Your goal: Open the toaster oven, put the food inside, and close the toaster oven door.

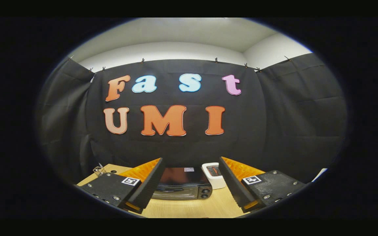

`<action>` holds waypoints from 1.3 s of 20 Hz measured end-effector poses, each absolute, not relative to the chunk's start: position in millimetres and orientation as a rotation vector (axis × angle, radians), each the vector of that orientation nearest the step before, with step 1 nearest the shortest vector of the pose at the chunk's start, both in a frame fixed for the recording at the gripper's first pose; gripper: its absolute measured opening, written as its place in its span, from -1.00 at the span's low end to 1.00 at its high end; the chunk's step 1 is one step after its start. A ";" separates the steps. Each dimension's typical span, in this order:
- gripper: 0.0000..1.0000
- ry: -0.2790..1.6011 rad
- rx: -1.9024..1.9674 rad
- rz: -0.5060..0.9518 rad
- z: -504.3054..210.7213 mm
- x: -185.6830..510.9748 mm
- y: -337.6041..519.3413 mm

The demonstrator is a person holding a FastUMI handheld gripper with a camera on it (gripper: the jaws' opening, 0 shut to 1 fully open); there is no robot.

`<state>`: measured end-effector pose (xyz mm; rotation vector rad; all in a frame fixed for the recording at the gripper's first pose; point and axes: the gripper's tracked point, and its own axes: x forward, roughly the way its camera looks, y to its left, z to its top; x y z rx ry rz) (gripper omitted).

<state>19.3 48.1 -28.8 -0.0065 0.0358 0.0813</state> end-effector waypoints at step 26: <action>0.97 0.367 -0.121 0.206 -213.0 112.4 143.8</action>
